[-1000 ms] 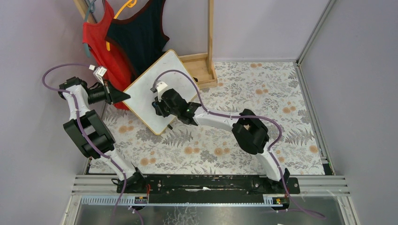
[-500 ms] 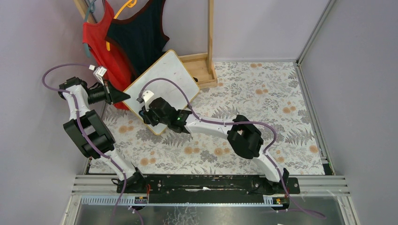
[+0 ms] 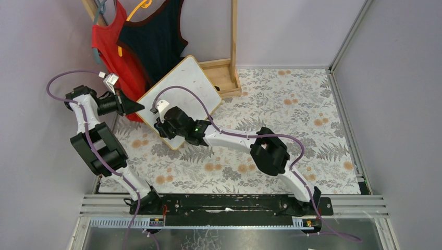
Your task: Erase the whiteboard
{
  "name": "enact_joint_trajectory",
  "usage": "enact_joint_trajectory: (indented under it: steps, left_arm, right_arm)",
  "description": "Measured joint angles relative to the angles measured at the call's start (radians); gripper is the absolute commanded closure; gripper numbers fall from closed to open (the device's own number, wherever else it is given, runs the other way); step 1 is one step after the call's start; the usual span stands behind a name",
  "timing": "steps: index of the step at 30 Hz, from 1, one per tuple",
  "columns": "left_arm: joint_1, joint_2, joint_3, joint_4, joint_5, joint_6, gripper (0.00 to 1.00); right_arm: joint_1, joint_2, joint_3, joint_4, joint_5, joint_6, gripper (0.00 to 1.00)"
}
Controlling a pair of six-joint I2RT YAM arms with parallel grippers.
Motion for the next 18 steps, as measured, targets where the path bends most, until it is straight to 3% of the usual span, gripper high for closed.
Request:
enact_joint_trajectory:
  steps: [18]
  left_arm:
    - [0.000, 0.000, 0.000, 0.008, 0.000, 0.000, 1.00]
  right_arm:
    - [-0.116, -0.034, -0.038, 0.026, -0.072, -0.002, 1.00]
